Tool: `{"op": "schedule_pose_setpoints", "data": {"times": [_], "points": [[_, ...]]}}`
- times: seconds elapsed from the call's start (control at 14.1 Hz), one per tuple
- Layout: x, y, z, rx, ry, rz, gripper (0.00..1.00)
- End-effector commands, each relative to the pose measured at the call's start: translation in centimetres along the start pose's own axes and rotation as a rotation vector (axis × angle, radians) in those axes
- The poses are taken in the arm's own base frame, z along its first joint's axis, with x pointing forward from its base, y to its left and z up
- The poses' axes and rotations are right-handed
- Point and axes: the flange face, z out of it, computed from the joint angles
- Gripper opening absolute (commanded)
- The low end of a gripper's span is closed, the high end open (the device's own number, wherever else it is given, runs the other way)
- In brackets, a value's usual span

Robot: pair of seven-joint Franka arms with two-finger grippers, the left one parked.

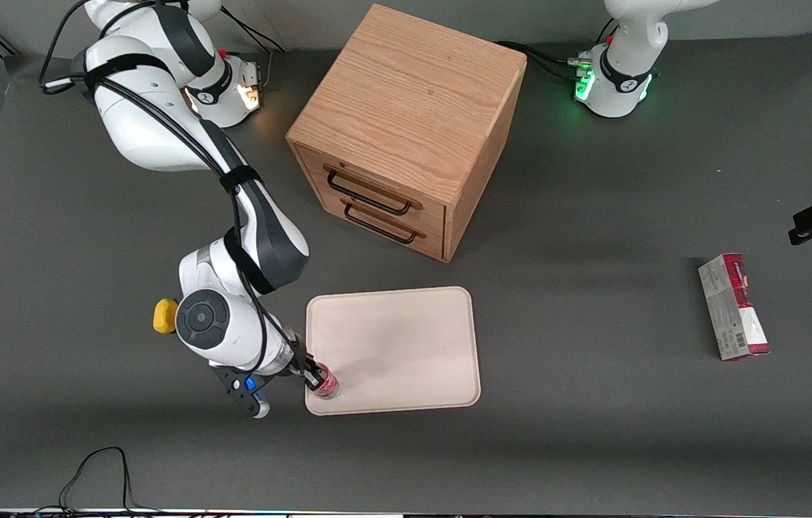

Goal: Place coke bottle on tray
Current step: 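Lower the bottle upright onto the tray's corner with the right gripper, then open the right gripper and pull it away from the bottle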

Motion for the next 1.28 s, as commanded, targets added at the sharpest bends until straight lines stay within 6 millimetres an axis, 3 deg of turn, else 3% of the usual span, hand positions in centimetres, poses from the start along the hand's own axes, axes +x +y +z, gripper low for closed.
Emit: {"op": "schedule_pose_setpoints", "data": {"times": [0.0, 0.85, 1.21], "points": [[0.0, -0.6, -0.1, 0.014, 0.028, 0.017, 1.0], [0.0, -0.6, -0.5, 0.013, 0.046, 0.006, 1.0], [-0.2, -0.3, -4.5, 0.008, 0.049, -0.005, 1.0]]}}
